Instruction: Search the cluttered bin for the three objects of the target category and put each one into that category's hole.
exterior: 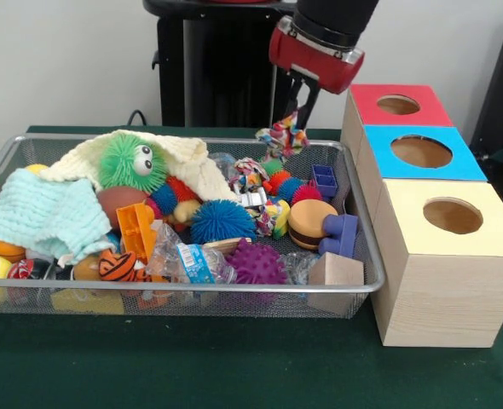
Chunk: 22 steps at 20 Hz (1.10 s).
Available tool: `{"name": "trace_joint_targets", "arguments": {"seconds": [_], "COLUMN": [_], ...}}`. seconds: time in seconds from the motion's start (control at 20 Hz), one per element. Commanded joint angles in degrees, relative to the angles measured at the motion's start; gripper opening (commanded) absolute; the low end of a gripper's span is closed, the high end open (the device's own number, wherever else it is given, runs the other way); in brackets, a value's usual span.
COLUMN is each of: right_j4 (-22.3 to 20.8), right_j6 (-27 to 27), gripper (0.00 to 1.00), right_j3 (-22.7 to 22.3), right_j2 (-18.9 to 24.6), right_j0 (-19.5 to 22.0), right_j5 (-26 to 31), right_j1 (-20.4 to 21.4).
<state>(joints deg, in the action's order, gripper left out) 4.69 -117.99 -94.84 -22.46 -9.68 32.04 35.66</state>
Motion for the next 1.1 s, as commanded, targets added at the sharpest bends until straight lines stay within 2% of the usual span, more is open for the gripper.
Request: {"name": "trace_joint_targets", "arguments": {"seconds": [0.05,0.4,0.65,0.85,1.1], "right_j4": [4.31,9.5,12.67,14.47,16.3], "right_j6": [-8.82,-12.08,-11.19,-12.01,-12.71], "gripper": [0.0,0.0,0.0,0.0,0.0], "right_j3": [1.85,0.32,-0.19,1.78,1.07], "right_j2": [9.79,11.93,14.56,13.92,13.71], "right_j0": [2.07,1.51,2.55,1.52,0.96], "right_j5": [-7.05,-7.05,-7.41,-5.04,-4.81], "right_j1": [-1.33,-1.17,-1.12,-1.8,-1.13]}}
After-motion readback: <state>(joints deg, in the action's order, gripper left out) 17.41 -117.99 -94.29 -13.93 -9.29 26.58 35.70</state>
